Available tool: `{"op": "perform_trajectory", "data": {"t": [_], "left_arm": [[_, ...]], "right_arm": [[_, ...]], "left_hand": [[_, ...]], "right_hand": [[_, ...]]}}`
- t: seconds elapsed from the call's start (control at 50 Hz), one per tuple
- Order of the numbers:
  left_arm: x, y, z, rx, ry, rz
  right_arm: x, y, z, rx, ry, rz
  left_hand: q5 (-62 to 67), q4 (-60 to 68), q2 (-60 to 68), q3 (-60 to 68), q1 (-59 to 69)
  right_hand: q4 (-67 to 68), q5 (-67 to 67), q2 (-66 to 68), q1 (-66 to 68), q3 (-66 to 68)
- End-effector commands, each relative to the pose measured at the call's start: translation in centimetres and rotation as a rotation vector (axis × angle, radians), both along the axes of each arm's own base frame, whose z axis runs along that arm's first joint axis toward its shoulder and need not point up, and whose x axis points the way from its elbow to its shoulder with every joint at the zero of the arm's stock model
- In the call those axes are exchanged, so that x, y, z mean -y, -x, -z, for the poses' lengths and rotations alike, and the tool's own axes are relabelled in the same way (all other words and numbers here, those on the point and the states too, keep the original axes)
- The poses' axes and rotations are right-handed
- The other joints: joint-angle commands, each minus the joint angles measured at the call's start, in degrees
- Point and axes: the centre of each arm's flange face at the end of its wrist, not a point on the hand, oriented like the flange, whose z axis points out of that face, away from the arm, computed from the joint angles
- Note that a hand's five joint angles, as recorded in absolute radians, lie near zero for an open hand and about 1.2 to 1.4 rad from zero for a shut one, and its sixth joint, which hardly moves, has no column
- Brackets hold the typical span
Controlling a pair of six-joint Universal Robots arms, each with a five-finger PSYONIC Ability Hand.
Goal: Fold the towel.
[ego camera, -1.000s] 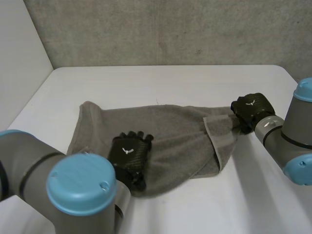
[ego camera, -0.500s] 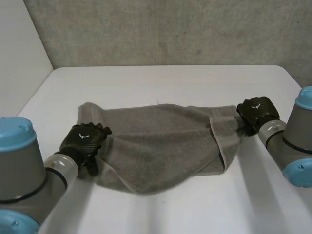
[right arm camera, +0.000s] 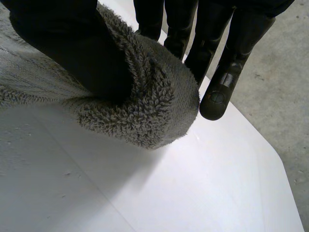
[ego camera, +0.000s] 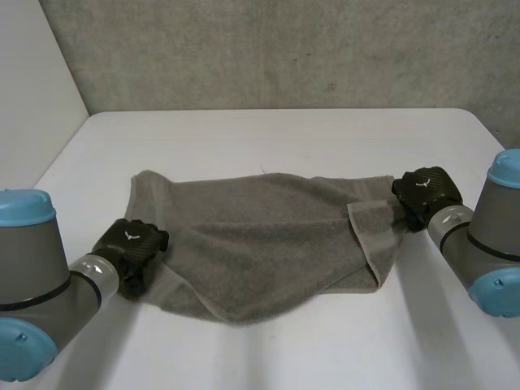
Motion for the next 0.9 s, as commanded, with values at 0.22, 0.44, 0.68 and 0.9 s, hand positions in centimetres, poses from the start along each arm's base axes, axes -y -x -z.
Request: {"op": "perform_trajectory", "data": {"t": [0.22, 0.44, 0.68, 0.9], "left_arm": [[-0.7, -0.2, 0.1, 0.021, -0.054, -0.007], [-0.9, -0.3, -0.1, 0.02, -0.049, -0.007], [-1.4, -0.2, -0.7, 0.018, -0.036, -0.002], [-1.9, -0.9, -0.2, 0.057, -0.049, -0.054]], "right_arm": [[0.0, 0.0, 0.2, -0.003, -0.003, 0.0], [0.0, 0.0, 0.2, -0.004, -0.006, -0.002], [0.0, 0.0, 0.2, -0.004, -0.006, -0.002], [0.0, 0.0, 0.2, -0.009, -0.004, -0.003]], "left_hand": [[27.74, 27.63, 27.72, 27.77, 27.82], [7.76, 7.65, 7.74, 7.79, 7.84], [7.72, 7.61, 7.7, 7.75, 7.8], [34.8, 34.69, 34.78, 34.84, 34.89]], "right_hand": [[11.76, 13.23, 12.09, 1.63, 12.1], [11.76, 13.23, 12.09, 1.63, 12.1], [11.76, 13.23, 12.09, 1.63, 12.1], [11.76, 13.23, 12.09, 1.63, 12.1]]}}
